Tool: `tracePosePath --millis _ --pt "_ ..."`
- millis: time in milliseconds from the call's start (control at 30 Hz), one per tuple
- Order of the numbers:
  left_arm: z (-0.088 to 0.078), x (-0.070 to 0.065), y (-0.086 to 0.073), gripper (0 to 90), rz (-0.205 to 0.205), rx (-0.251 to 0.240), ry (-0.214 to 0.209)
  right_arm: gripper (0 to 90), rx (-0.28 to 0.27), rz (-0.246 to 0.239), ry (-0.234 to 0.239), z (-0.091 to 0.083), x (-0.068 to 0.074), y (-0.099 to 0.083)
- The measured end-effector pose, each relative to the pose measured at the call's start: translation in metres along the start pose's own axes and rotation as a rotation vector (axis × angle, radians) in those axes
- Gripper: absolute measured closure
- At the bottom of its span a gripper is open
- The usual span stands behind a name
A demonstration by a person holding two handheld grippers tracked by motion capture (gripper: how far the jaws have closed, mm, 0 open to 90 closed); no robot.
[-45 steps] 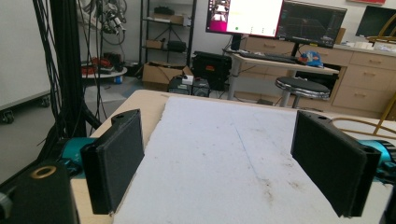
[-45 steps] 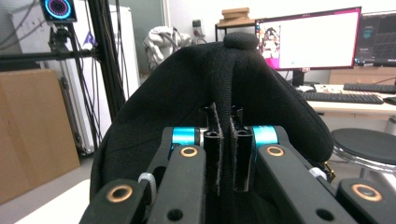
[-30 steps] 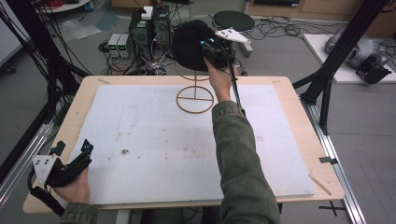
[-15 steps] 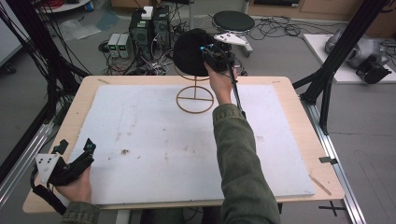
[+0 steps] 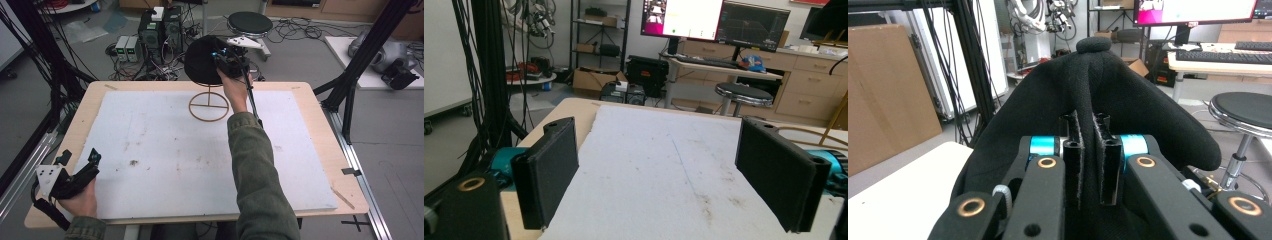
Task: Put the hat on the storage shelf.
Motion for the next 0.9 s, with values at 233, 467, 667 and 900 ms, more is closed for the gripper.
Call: tracePosePath --millis 233,467,667,900 --pt "-0.0013 -0.0009 0.0019 17.7 -0.023 -0.003 -0.015 82.6 0.006 -0.003 -0.011 0.0015 0.0019 -0.001" --pt "-0.0003 -0.0002 0.0017 17.6 -0.025 -0.004 -0.013 77.5 0.009 0.025 -0.037 0.0003 -0.001 -0.0022" --pt "0.0007 -0.0016 0.0016 17.6 -0.015 -0.002 -0.015 71.6 -0.004 0.045 -0.035 -0.0036 -0.0041 -0.0002" --pt "0.0009 -0.0062 0.0014 17.8 -0.008 -0.004 -0.027 57.3 -0.011 0.057 -0.037 -0.008 -0.0055 0.0023"
Point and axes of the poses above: each handheld gripper's, and its own axes: z roughly forward along the jaws, y roughly out of its top, x roughly to its left, the point moved 8 cm from there along z, roughly forward along the jaws, and after that the axes turned 13 degrees about y, right-handed, at the moved point
